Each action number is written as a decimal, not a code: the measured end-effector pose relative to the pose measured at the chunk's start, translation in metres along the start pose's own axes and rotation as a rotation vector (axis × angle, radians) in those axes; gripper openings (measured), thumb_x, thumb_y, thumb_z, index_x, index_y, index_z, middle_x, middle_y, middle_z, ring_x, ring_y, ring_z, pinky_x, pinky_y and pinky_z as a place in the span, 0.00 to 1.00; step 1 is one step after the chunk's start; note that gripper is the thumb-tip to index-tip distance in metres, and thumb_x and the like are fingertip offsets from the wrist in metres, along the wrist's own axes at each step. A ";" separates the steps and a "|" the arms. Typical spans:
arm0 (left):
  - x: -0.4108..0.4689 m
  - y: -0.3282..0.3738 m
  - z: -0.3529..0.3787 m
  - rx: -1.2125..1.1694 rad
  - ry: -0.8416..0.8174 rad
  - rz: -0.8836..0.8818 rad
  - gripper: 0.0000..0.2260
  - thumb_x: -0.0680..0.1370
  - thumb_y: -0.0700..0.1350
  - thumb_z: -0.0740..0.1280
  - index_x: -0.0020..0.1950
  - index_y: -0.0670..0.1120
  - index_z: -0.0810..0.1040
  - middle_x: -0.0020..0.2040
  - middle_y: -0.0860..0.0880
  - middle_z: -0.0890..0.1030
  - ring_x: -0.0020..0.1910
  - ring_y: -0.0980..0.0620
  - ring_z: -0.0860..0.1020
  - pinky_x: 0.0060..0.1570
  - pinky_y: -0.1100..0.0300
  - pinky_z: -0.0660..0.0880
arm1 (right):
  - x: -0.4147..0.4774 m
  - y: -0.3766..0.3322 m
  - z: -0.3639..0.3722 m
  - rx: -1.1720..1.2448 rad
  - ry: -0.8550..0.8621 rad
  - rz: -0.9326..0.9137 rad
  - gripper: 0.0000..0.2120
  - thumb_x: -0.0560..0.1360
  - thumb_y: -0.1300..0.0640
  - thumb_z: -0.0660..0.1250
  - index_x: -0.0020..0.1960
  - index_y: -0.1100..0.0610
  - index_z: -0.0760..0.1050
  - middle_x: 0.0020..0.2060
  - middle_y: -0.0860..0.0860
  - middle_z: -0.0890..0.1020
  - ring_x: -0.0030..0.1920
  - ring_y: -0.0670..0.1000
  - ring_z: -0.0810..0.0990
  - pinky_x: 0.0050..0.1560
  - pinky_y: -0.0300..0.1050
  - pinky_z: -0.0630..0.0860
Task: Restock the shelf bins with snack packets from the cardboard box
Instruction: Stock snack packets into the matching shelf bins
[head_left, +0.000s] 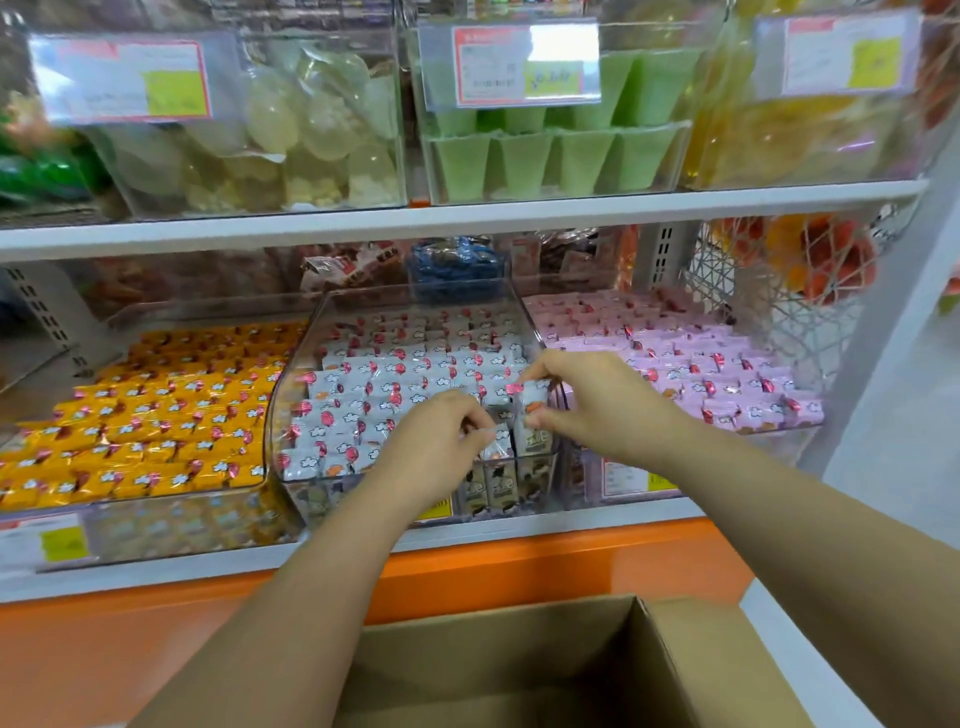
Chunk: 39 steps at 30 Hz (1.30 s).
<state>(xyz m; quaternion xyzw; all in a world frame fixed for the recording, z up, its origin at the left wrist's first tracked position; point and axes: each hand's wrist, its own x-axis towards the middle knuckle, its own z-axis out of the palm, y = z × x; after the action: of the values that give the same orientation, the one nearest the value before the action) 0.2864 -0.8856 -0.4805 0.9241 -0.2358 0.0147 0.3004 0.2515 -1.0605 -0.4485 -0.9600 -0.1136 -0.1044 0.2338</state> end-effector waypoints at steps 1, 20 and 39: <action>-0.001 -0.002 0.001 -0.030 0.020 -0.003 0.05 0.79 0.44 0.65 0.44 0.50 0.74 0.46 0.53 0.76 0.48 0.54 0.74 0.49 0.60 0.70 | 0.001 -0.001 0.006 -0.045 -0.025 -0.012 0.18 0.74 0.53 0.71 0.62 0.53 0.74 0.54 0.52 0.76 0.55 0.51 0.72 0.49 0.41 0.65; -0.008 0.004 0.010 0.328 0.138 0.097 0.07 0.81 0.50 0.61 0.55 0.53 0.77 0.56 0.56 0.78 0.56 0.53 0.74 0.57 0.56 0.63 | 0.003 -0.013 0.014 -0.562 -0.043 0.012 0.14 0.78 0.44 0.60 0.61 0.43 0.76 0.50 0.49 0.82 0.57 0.53 0.74 0.58 0.50 0.61; 0.031 0.028 0.002 0.396 -0.165 0.125 0.24 0.76 0.58 0.66 0.69 0.49 0.72 0.68 0.51 0.68 0.65 0.48 0.67 0.63 0.50 0.69 | -0.021 0.031 0.001 -0.028 0.070 0.140 0.14 0.78 0.53 0.64 0.63 0.51 0.75 0.55 0.45 0.80 0.42 0.44 0.74 0.47 0.42 0.70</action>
<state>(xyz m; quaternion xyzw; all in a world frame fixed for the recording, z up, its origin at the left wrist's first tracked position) 0.3015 -0.9198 -0.4615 0.9467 -0.3089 0.0034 0.0913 0.2394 -1.0904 -0.4676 -0.9645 -0.0366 -0.1231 0.2308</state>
